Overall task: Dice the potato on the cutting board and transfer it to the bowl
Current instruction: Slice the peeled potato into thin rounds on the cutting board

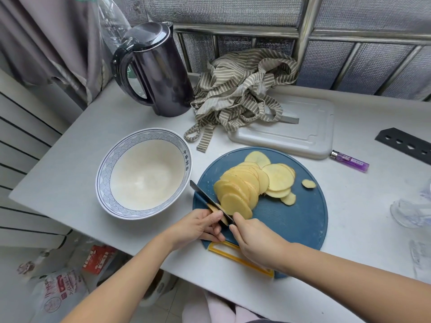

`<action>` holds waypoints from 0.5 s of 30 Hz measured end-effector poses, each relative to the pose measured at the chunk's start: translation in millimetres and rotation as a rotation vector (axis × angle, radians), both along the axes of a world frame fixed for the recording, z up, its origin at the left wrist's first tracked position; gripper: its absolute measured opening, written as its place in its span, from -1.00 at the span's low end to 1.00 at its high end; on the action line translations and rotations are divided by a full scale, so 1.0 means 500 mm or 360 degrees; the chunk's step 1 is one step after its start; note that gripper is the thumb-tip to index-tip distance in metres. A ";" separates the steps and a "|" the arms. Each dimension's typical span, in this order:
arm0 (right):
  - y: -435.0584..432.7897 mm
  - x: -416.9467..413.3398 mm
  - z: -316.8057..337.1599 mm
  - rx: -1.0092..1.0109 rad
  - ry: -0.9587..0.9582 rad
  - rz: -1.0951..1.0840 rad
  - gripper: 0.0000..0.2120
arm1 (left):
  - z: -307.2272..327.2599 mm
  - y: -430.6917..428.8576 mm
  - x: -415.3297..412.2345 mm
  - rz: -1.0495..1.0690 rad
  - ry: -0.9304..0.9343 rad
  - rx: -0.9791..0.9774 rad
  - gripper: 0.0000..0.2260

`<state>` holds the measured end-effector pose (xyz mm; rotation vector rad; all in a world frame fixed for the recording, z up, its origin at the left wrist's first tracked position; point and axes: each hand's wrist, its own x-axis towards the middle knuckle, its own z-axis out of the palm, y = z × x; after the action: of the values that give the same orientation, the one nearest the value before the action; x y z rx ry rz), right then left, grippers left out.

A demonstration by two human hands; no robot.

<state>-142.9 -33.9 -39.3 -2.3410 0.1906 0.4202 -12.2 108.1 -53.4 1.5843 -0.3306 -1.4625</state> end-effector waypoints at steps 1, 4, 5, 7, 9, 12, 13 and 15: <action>0.002 0.001 -0.003 -0.0005 0.0004 -0.0017 -0.77 | -0.001 0.000 -0.001 0.0011 0.0001 0.0000 -0.68; 0.011 0.004 -0.006 -0.0024 0.0024 -0.0053 -0.78 | -0.002 0.002 -0.004 0.0029 -0.0026 0.0009 -0.70; 0.014 0.007 -0.006 -0.0034 0.0029 -0.0055 -0.78 | -0.003 0.003 -0.007 0.0030 -0.0045 0.0015 -0.71; 0.018 0.016 -0.003 -0.0058 0.0030 -0.0048 -0.79 | -0.003 0.004 -0.011 0.0031 -0.0090 0.0022 -0.74; 0.018 0.024 0.000 -0.0070 0.0033 -0.0056 -0.78 | 0.000 0.004 -0.015 0.0016 -0.0124 0.0024 -0.78; 0.012 0.028 0.001 -0.0045 0.0039 -0.0092 -0.78 | 0.008 0.004 -0.020 0.0007 -0.0157 0.0016 -0.82; 0.011 0.026 0.002 -0.0024 0.0033 -0.0114 -0.79 | 0.010 0.005 -0.023 0.0024 -0.0164 0.0020 -0.82; 0.015 0.019 0.002 0.0045 -0.0003 -0.0195 -0.81 | 0.010 0.007 -0.028 0.0094 -0.0175 0.0035 -0.80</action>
<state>-133.3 -26.6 -38.4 -2.2877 0.3231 0.3579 -26.1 111.9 -48.4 1.6822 -0.3290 -1.3414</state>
